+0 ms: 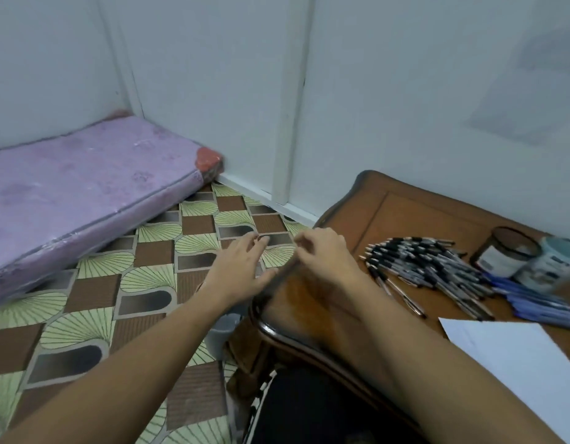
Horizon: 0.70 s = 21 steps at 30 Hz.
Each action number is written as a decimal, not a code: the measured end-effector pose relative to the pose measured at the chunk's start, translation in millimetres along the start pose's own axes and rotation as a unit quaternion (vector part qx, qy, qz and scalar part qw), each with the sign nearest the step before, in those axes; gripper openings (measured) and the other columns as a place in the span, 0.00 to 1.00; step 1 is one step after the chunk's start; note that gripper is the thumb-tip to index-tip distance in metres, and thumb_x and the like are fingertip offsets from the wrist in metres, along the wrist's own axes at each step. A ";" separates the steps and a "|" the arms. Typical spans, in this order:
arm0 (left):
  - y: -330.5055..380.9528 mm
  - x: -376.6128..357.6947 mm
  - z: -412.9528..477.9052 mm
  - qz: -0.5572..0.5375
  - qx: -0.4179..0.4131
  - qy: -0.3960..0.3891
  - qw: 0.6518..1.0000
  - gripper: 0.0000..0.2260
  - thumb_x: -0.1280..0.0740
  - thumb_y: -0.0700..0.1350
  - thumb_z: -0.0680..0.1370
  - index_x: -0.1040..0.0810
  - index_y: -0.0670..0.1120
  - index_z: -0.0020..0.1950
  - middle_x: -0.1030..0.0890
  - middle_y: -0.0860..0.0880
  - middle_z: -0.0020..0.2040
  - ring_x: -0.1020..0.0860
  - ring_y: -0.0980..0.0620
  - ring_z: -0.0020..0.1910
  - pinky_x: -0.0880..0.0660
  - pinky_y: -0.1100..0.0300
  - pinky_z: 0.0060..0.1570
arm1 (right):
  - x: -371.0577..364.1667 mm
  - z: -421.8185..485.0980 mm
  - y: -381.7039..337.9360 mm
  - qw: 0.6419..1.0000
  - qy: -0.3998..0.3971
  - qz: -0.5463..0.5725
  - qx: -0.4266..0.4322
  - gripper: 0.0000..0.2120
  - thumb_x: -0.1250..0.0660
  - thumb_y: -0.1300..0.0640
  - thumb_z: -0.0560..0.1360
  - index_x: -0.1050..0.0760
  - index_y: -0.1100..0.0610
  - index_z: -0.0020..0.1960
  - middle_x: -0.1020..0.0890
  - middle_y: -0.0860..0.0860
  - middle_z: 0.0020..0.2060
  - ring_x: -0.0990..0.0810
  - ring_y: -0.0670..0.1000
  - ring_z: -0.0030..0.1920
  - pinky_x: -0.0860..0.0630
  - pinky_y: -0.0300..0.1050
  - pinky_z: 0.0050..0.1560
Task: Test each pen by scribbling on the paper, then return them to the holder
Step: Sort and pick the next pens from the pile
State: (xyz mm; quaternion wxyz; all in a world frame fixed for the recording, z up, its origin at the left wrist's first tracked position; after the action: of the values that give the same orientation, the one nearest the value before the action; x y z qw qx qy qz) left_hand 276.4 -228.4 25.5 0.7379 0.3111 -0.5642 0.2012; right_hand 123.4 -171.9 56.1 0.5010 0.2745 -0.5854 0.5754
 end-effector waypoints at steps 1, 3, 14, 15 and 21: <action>18.8 0.2 4.6 -0.005 -0.018 0.003 1.000 0.40 0.56 0.69 0.72 0.38 0.49 0.78 0.36 0.45 0.76 0.36 0.45 0.73 0.33 0.47 0.69 | 12.3 -9.1 15.7 1.000 0.013 -0.005 -0.009 0.11 0.36 0.51 0.80 0.20 0.50 0.60 0.17 0.47 0.55 0.24 0.51 0.58 0.34 0.51 0.61; 59.3 -3.2 13.7 -0.016 -0.053 0.004 0.998 0.41 0.57 0.69 0.70 0.36 0.48 0.77 0.34 0.45 0.75 0.34 0.44 0.71 0.33 0.49 0.68 | 35.8 -31.3 53.7 0.999 0.032 -0.006 -0.037 0.10 0.35 0.51 0.78 0.20 0.50 0.58 0.17 0.48 0.51 0.23 0.52 0.55 0.29 0.54 0.61; 278.7 -76.5 23.0 -0.039 -0.227 -0.070 0.971 0.31 0.45 0.64 0.79 0.41 0.51 0.79 0.41 0.47 0.79 0.41 0.47 0.76 0.38 0.52 0.72 | 132.0 -190.7 285.0 0.950 0.111 0.003 -0.291 0.13 0.37 0.64 0.78 0.18 0.57 0.58 0.17 0.54 0.57 0.21 0.56 0.60 0.26 0.53 0.61; 291.9 -83.9 21.4 -0.038 -0.238 -0.079 0.967 0.31 0.44 0.64 0.79 0.42 0.52 0.79 0.42 0.48 0.79 0.42 0.48 0.76 0.39 0.51 0.73 | 136.4 -201.6 300.2 0.944 0.118 -0.001 -0.307 0.13 0.37 0.65 0.78 0.18 0.57 0.58 0.17 0.55 0.58 0.21 0.57 0.60 0.26 0.54 0.62; 332.1 -120.9 5.6 -0.032 -0.281 -0.130 0.950 0.33 0.46 0.67 0.77 0.41 0.53 0.78 0.43 0.50 0.79 0.44 0.49 0.77 0.46 0.50 0.75 | 142.5 -229.1 352.2 0.933 0.129 -0.009 -0.335 0.20 0.38 0.69 0.74 0.17 0.52 0.59 0.17 0.54 0.60 0.21 0.57 0.63 0.27 0.50 0.64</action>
State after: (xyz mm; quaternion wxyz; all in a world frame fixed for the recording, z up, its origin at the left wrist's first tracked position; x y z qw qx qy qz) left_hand 23.1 15.2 -12.3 0.7214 0.1328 -0.6789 -0.0313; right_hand -180.4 147.7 6.8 0.6403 0.0199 -0.6718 0.3719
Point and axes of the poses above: each hand's wrist, its own z-axis towards the middle knuckle, its own x-axis out of the back of the hand, y = z × x, the point moved 7 cm from there along z, towards the middle knuckle
